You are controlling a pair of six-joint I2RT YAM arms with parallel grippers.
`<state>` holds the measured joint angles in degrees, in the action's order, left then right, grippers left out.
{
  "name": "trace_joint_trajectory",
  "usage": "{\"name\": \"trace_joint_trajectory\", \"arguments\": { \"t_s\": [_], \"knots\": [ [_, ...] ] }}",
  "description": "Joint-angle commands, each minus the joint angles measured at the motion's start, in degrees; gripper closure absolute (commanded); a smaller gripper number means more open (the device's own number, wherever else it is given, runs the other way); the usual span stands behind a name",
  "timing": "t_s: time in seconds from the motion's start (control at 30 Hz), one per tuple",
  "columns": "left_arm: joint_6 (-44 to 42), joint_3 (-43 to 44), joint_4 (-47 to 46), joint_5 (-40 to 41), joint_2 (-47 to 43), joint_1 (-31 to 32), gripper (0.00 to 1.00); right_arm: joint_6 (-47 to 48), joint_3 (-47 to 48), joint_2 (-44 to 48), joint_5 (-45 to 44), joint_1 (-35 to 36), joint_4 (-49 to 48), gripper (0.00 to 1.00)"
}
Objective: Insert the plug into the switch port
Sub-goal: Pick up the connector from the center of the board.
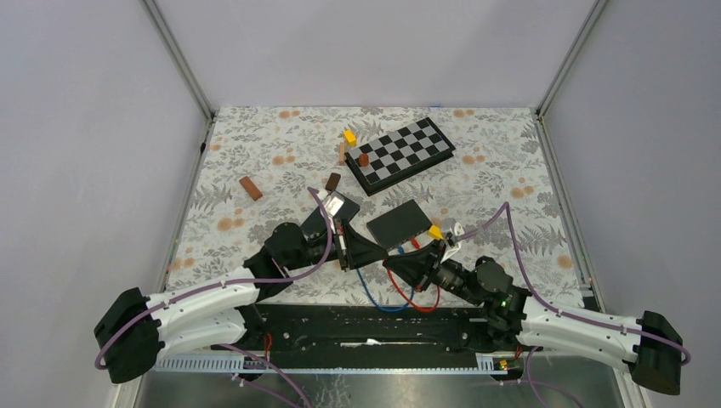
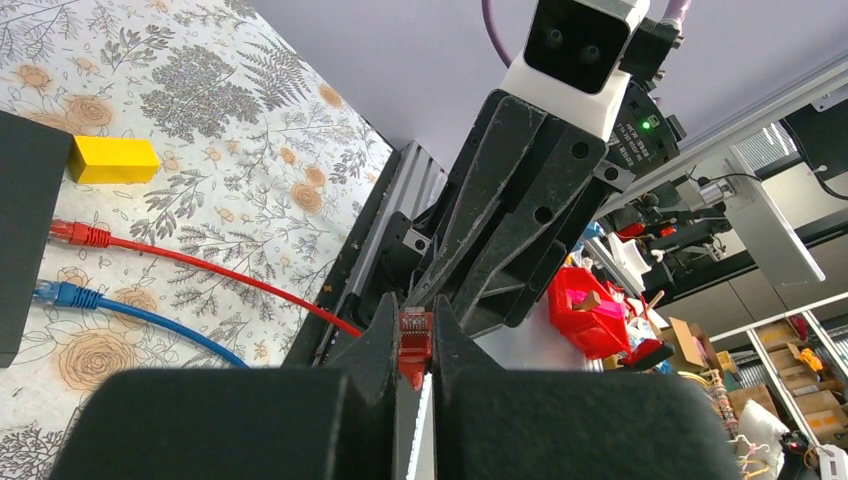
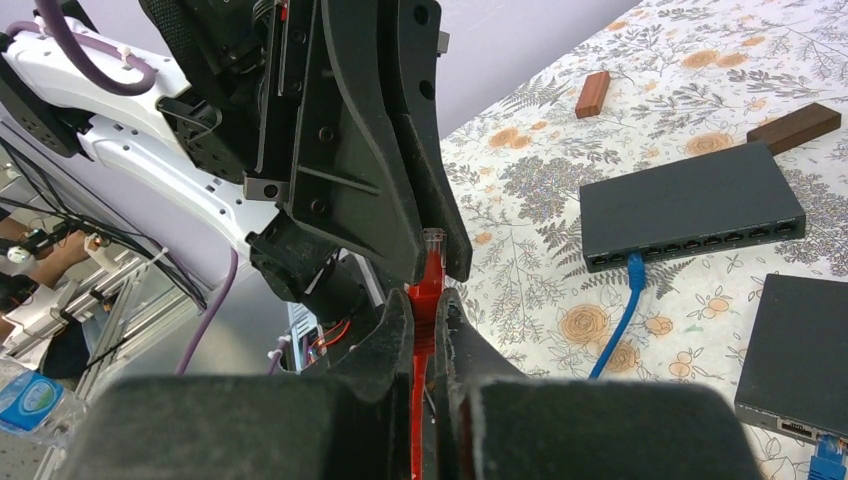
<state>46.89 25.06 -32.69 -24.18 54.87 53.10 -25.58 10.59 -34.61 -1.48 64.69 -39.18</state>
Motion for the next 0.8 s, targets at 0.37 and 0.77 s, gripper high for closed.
{"name": "trace_joint_trajectory", "arguments": {
  "t_s": [0.37, 0.77],
  "knots": [
    [-1.39, -3.91, -15.99, -3.85, -4.33, 0.41, 1.0, -7.96, -2.5, 2.06, 7.15, -0.26, -5.59, 0.44],
    [-1.59, -3.52, -17.59, -6.45, -3.1, 0.38, 1.0, -11.05, -3.26, -4.38, 11.46, -0.31, -17.28, 0.81]
  ]
}}
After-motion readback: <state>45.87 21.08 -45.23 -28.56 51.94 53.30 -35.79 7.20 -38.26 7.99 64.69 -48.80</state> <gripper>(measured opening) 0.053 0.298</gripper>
